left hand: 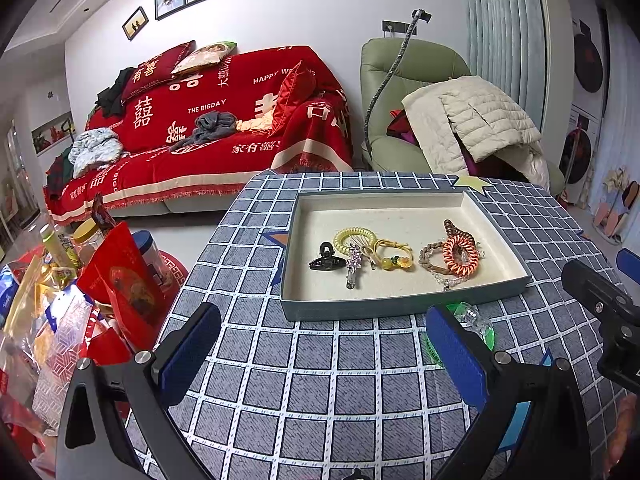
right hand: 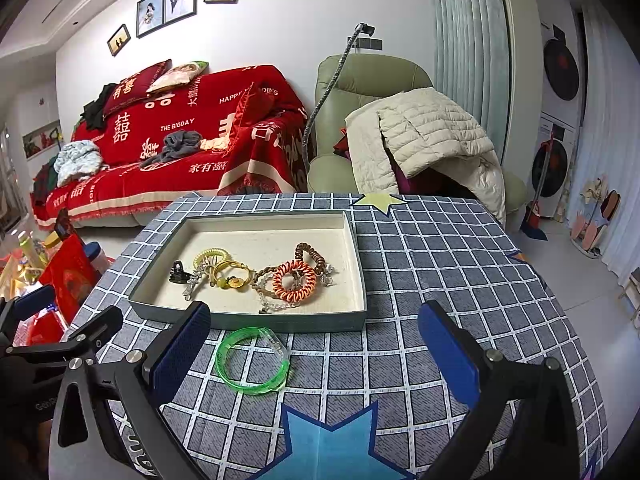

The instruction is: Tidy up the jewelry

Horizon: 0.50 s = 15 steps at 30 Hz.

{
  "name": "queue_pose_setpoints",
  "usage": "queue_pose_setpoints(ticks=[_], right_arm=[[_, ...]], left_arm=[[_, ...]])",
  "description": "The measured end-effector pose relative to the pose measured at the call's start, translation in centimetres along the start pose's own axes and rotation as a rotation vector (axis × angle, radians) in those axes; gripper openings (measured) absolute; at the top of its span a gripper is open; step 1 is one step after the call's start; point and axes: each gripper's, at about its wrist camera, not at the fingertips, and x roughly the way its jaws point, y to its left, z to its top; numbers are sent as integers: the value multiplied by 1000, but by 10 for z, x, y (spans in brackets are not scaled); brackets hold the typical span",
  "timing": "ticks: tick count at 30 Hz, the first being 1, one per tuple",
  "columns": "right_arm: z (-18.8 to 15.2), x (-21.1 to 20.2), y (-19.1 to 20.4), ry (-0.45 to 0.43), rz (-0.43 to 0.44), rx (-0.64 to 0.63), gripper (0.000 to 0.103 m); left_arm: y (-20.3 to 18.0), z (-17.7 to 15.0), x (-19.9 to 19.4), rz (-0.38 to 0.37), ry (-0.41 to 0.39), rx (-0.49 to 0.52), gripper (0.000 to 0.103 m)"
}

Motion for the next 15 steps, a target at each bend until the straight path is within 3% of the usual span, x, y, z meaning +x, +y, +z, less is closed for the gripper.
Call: queue_pose_setpoints(ticks=[15], right_arm=[[0, -1, 2, 2, 0, 1, 103]], left_arm=[[0, -1, 1, -1, 4, 0, 103]])
